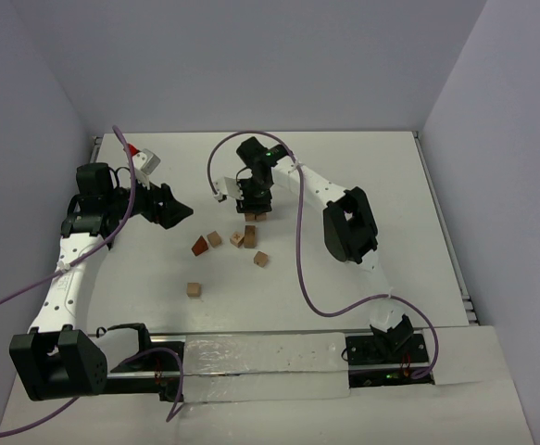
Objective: Build the wood block tower
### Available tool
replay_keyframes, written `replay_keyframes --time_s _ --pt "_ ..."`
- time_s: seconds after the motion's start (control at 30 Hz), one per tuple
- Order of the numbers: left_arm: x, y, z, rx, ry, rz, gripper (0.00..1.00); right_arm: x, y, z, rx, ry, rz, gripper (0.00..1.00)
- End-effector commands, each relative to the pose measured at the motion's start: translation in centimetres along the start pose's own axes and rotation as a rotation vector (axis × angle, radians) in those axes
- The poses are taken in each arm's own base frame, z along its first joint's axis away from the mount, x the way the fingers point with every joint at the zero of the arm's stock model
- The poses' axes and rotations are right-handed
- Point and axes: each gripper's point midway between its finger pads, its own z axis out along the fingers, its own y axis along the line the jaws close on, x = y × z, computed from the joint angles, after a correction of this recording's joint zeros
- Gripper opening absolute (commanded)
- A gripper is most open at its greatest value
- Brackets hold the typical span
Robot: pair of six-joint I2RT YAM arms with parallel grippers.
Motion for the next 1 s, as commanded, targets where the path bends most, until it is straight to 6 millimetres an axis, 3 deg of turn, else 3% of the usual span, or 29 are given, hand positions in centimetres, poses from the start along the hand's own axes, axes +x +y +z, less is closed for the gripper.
replay_keyframes --time_s 0.0,0.97 --pt "-2.0 0.0 -0.3 0.004 -0.046 0.042 0.99 -1.3 0.1 -1.7 0.006 -0.027 -0.023 0.6" --pt "-1.7 -0.1 -0.2 0.015 -0.04 0.039 0.99 -1.8 -0.5 -0.5 -0.023 -0.05 -0.056 0.55"
